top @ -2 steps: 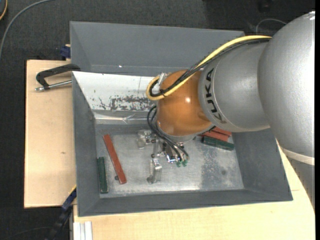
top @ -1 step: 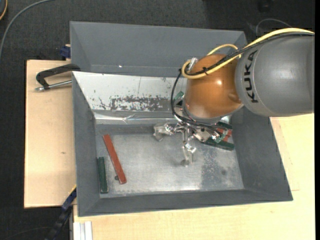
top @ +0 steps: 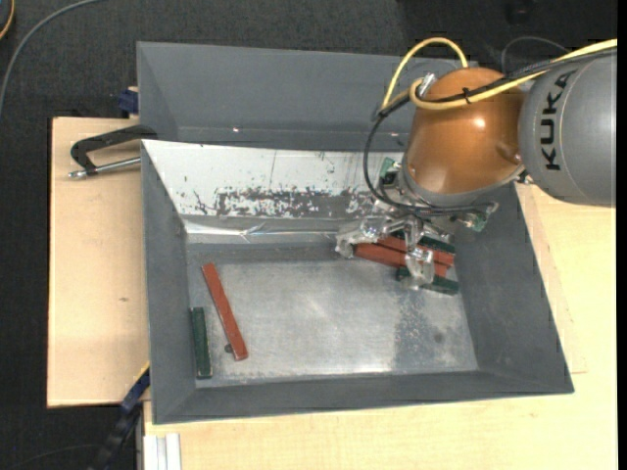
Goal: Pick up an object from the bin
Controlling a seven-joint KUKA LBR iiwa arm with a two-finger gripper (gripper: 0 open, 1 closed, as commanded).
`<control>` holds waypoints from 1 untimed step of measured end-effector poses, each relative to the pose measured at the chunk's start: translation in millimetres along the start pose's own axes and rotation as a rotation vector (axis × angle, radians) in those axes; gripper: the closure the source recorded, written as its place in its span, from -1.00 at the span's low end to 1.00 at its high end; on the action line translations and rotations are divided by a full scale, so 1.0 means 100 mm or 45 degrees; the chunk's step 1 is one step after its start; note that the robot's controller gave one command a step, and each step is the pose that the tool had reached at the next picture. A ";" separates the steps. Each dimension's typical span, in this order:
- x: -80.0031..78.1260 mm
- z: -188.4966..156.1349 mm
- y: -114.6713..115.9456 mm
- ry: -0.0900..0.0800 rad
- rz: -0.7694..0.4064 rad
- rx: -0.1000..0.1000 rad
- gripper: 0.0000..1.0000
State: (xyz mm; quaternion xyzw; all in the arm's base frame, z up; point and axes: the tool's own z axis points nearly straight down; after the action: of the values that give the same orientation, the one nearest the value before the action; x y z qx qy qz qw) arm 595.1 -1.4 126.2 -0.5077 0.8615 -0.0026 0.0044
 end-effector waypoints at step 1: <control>0.76 -0.66 -0.19 0.001 -0.423 -0.003 -1.00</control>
Offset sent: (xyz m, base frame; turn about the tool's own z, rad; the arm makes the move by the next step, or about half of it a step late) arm -0.0230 -0.0747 0.0638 -0.3392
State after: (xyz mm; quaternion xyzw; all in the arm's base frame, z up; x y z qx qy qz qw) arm 573.7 -77.4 192.1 -0.6432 0.7657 -0.0024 0.0031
